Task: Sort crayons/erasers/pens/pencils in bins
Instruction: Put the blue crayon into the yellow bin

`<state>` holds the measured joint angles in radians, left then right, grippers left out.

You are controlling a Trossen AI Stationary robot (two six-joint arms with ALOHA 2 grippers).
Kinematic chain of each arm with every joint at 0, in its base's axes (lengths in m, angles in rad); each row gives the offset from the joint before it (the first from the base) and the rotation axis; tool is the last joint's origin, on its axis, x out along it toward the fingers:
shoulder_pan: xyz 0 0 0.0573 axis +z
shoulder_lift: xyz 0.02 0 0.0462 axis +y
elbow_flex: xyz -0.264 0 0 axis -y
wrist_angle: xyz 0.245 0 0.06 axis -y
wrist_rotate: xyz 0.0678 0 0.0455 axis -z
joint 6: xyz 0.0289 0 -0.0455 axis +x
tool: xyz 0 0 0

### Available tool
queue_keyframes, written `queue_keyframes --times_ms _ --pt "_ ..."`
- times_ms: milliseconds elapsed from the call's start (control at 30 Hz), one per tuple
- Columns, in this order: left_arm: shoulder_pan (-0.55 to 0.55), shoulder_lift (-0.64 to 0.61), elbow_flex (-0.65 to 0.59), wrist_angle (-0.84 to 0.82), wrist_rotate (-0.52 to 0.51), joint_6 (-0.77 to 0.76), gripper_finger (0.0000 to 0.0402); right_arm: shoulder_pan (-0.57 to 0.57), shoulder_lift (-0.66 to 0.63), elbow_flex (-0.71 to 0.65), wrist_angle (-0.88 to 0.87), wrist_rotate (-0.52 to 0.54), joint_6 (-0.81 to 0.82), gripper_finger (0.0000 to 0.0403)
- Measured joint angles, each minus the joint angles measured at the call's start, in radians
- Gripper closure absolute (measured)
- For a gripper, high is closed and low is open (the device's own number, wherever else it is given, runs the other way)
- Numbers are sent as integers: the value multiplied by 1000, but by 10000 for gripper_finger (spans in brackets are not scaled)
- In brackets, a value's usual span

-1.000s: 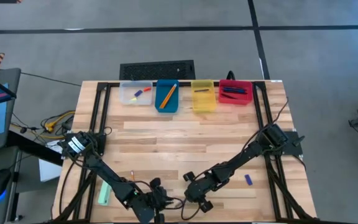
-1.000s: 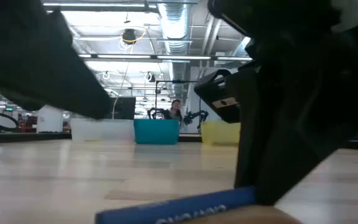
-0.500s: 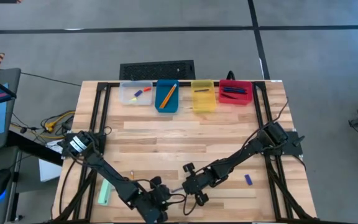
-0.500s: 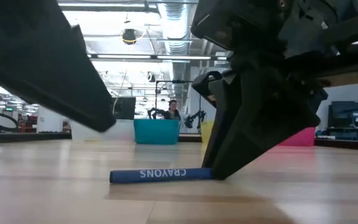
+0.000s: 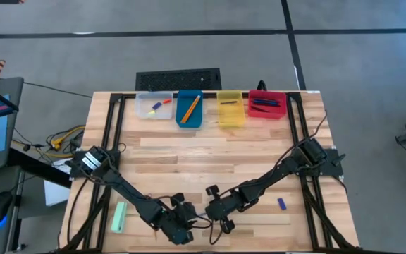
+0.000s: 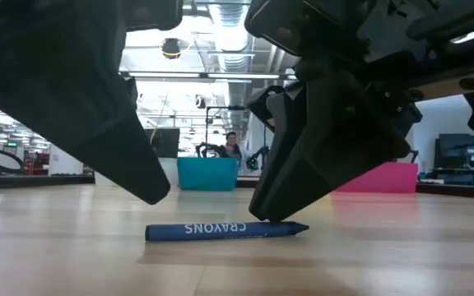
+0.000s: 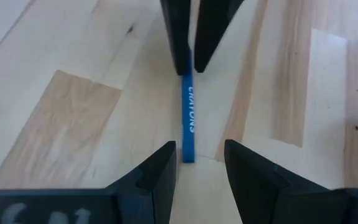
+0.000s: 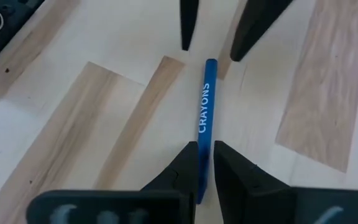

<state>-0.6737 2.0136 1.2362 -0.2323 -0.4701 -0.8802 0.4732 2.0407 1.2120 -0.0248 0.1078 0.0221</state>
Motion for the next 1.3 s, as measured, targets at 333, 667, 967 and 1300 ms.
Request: queue_keyframes --times_ms 333,667,967,1300 --pt "44 0 0 -10 51 53 274 0 -2 2 10 -2 -3 342" --pt "43 44 0 22 72 68 274 -1 -3 2 11 -3 -7 342" --pt "46 60 0 10 70 71 300 8 -11 2 -25 -3 -20 342" --pt "50 73 1 6 130 76 392 41 -147 -22 -207 8 -22 342"
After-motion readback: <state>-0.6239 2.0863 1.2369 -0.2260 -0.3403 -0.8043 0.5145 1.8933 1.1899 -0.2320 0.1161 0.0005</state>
